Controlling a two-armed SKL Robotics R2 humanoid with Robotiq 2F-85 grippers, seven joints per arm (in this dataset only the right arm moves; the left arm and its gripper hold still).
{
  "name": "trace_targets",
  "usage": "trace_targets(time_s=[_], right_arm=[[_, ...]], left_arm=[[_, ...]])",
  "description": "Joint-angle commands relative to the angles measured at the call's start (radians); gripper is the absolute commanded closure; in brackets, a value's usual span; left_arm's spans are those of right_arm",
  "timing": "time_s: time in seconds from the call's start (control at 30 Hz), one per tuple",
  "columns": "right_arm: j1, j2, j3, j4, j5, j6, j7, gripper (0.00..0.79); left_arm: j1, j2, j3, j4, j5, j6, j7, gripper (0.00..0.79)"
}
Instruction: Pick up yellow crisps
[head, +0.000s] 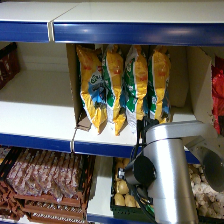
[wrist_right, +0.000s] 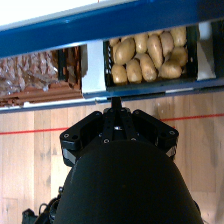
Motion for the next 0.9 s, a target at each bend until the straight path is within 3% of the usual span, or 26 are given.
trace_targets(time_s=[0.03,0.6,0.9], right_arm=[[-0.001,0.003,-0.002,-0.002,0.038,0.012,-0.006,0.785],[0.011,0.033,0.007,-0.004,0.246,0.142,-0.031,0.785],[0.017,0.03,0.017,-0.004,0.348,0.172,-0.038,0.783]], left_arm=[[0.0,0.0,0.0,0.0,0.0,0.0,0.0,0.785],[0.0,0.0,0.0,0.0,0.0,0.0,0.0,0.785],[0.0,0.0,0.0,0.0,0.0,0.0,0.0,0.785]])
